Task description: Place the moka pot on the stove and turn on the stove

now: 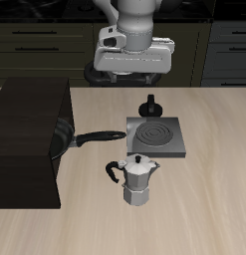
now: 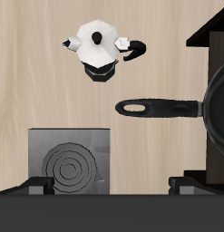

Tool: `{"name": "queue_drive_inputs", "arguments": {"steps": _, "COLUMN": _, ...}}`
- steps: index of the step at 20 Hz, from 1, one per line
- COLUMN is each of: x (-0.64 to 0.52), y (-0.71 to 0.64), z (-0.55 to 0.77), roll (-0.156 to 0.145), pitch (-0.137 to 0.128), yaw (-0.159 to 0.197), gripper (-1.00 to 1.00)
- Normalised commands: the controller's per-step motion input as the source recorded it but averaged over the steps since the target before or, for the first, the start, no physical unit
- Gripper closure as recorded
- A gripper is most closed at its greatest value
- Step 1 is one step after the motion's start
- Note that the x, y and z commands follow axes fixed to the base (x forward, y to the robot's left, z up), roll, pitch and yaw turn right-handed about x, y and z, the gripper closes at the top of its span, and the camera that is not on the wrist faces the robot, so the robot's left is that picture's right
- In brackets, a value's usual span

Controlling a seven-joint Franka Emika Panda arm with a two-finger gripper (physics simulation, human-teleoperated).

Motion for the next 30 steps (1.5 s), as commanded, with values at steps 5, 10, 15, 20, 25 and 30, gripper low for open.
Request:
{"name": "queue_drive_inputs", "arguments": {"steps": 5, "x": 0.24, "y": 0.02, "z": 0.0, "roll": -0.009, "pitch": 0.012, "yaw": -0.002, "gripper": -1.0}}
{"name": "queue_drive_inputs", "arguments": {"steps": 10, "x": 0.27, "y": -0.04, "z": -0.03, "roll": -0.027, "pitch": 0.021, "yaw": 0.001, "gripper": -1.0}}
{"name": "queue_drive_inputs", "arguments": {"steps": 15, "x": 0.19, "y": 0.06, "z": -0.04, "roll": 0.014, "pitch": -0.007, "yaw": -0.001, "gripper": -1.0}}
{"name": "queue_drive_inputs", "arguments": {"steps": 20, "x": 0.18, "y": 0.08, "z": 0.08, "roll": 0.017, "pitch": -0.024, "yaw": 0.034, "gripper": -1.0}}
{"name": "queue_drive_inputs", "arguments": {"steps": 25, "x": 0.12, "y": -0.02, "z": 0.07, "roll": -0.021, "pitch": 0.003, "yaw": -0.002, "gripper": -1.0}}
{"name": "queue_drive_inputs", "arguments": {"steps": 30, "x": 0.12, "y": 0.05, "z": 0.06, "roll": -0.002, "pitch": -0.005, "yaw": 0.0, "gripper": -1.0}}
